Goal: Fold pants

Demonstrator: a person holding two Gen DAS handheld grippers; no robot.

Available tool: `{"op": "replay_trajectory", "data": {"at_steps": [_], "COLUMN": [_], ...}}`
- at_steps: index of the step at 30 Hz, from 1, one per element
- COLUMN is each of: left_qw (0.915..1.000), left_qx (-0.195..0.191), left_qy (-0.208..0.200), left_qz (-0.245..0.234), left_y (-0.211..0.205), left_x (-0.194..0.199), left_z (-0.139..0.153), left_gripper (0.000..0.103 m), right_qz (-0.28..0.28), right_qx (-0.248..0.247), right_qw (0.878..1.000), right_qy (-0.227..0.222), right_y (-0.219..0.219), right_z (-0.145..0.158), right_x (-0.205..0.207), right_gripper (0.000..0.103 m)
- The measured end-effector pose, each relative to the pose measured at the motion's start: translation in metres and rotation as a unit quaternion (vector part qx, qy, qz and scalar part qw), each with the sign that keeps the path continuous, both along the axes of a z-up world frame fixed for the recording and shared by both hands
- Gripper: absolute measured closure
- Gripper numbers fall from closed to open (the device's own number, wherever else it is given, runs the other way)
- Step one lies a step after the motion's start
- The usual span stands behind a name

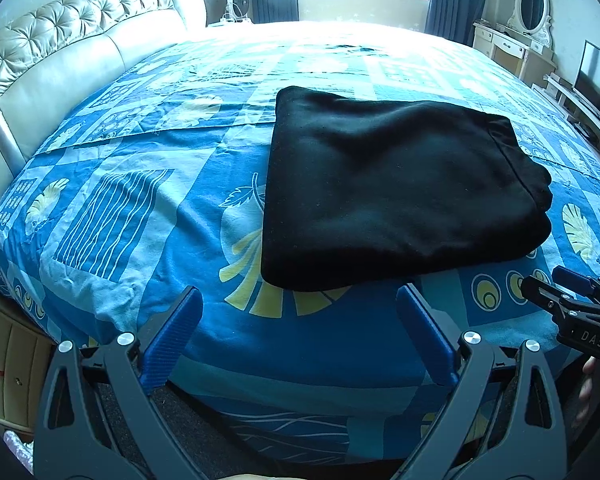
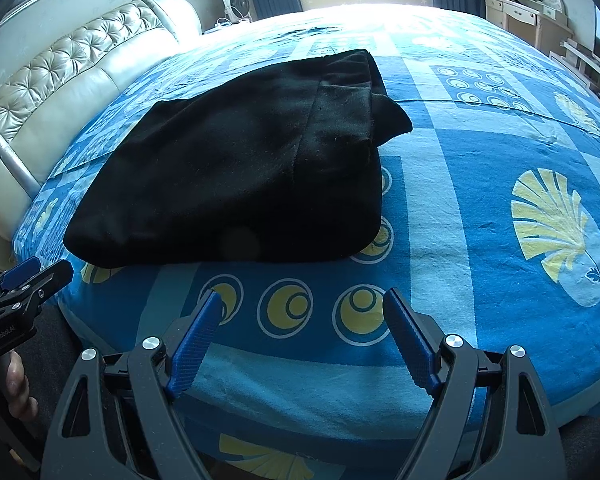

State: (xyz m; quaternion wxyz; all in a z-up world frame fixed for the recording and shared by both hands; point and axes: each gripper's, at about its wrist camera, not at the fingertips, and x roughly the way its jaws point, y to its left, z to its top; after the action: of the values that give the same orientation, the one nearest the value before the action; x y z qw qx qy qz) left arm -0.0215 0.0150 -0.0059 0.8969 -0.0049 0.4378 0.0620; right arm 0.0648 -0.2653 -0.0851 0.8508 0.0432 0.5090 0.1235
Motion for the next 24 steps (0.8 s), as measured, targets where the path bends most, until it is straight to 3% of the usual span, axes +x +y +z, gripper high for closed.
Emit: {"op": "replay_trajectory", "data": {"at_steps": [17, 21, 24], "left_qw": [1.0000, 0.9987, 0.9987], "left_qx": [-0.002, -0.049, -0.047], "left_qy": [0.001, -0.014, -0.018], "left_qz": [-0.006, -0.006, -0.008], "left_y": [-0.002, 0.002, 0.009], "left_x": [-0.001, -0.002, 0.013], "left_z": [0.000, 0.006, 0.014], "left_gripper": [0.006, 0.004, 0.003], "right_qz": [0.003, 0.003, 0.006], "right_qx": [-0.002, -0.002, 0.010], "right_qw": [1.000, 1.000, 1.000], "right_qy": [0.008, 0.009, 0.011], "right_y": [0.003, 0.003, 0.002], "right_z": [-0.005, -0.006, -0.004], "right_x": [-0.001, -0.001, 0.000], "right_gripper": [0.021, 0.021, 0.021]}}
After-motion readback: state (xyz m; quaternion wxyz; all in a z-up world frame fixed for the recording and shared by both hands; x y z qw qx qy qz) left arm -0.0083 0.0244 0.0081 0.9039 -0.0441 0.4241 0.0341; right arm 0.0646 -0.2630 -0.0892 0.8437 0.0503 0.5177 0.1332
